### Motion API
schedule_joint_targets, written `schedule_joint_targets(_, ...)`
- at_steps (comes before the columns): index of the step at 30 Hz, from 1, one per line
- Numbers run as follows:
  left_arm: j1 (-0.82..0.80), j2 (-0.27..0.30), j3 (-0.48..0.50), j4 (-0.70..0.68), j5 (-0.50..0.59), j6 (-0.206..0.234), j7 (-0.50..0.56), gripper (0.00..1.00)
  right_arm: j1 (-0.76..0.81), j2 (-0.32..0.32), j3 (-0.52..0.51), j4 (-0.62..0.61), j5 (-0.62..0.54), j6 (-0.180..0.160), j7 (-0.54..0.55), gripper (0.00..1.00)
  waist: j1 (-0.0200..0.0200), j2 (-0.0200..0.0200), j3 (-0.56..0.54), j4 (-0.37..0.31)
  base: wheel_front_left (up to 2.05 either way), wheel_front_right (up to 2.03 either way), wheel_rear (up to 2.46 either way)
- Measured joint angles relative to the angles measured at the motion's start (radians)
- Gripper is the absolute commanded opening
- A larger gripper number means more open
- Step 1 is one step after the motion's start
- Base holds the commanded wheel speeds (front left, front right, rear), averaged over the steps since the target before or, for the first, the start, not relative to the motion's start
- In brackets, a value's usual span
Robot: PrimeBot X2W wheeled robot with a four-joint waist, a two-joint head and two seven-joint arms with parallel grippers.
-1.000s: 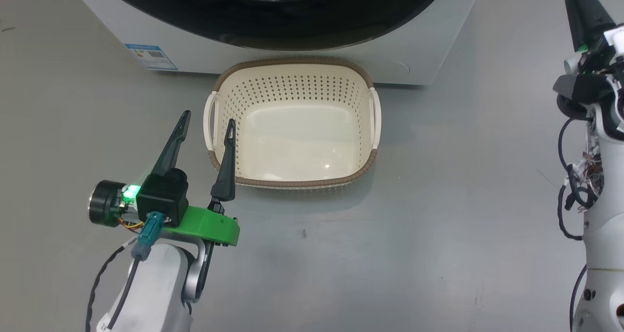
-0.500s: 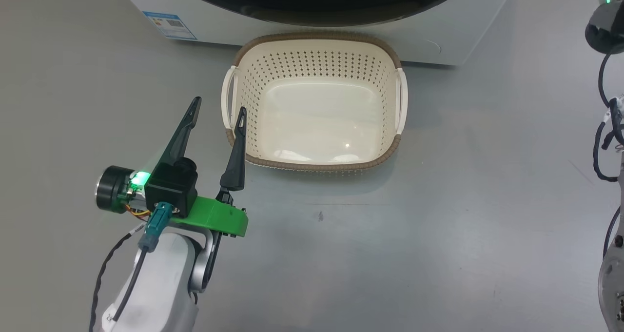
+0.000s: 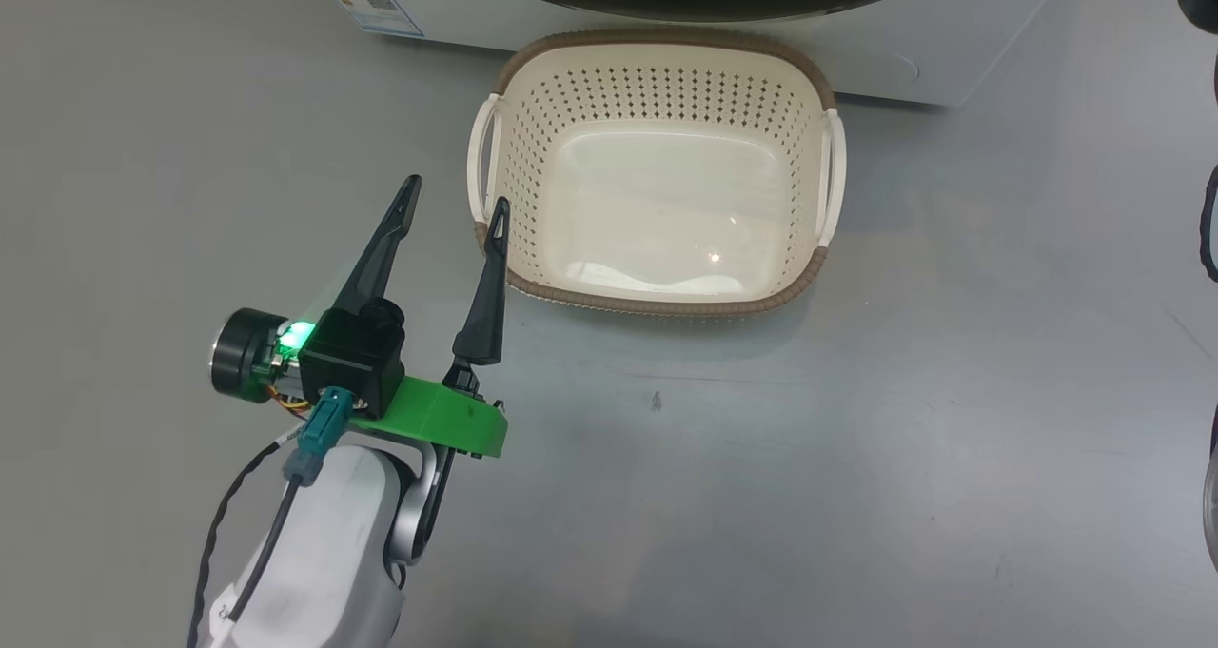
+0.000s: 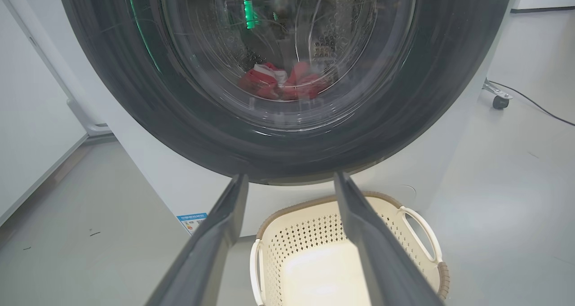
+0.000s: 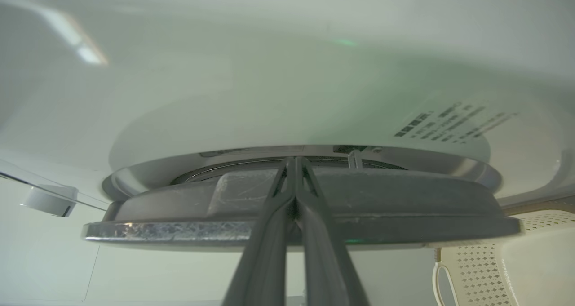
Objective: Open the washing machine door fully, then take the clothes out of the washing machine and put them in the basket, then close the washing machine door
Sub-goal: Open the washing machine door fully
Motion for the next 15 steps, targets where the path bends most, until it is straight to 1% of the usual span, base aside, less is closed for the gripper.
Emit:
schedule_joint_targets(3,-0.004,0.000,-0.017,-0.004,-0.013,0.000,0.000,1.00,-0.015,-0.005,-0.006,0.022,0.001,-0.016,0.003,0.00,0.0000,0.0000,0.005,0.012,0.00,0.00,0.00)
schedule_joint_targets(7,-0.007,-0.001,-0.027,-0.009,-0.023,0.001,0.000,1.00,-0.040,-0.007,-0.004,0.043,0.002,-0.021,0.022,0.00,0.0000,0.0000,0.010,0.027,0.00,0.00,0.00)
schedule_joint_targets(13,-0.009,-0.002,-0.035,-0.016,-0.027,0.003,0.000,1.00,-0.076,-0.020,-0.007,0.069,0.013,-0.040,0.042,0.00,0.0000,0.0000,0.015,0.049,0.00,0.00,0.00)
schedule_joint_targets(15,-0.010,-0.002,-0.034,-0.020,-0.027,0.006,0.000,1.00,-0.090,-0.024,-0.006,0.076,0.013,-0.041,0.047,0.00,0.0000,0.0000,0.019,0.054,0.00,0.00,0.00)
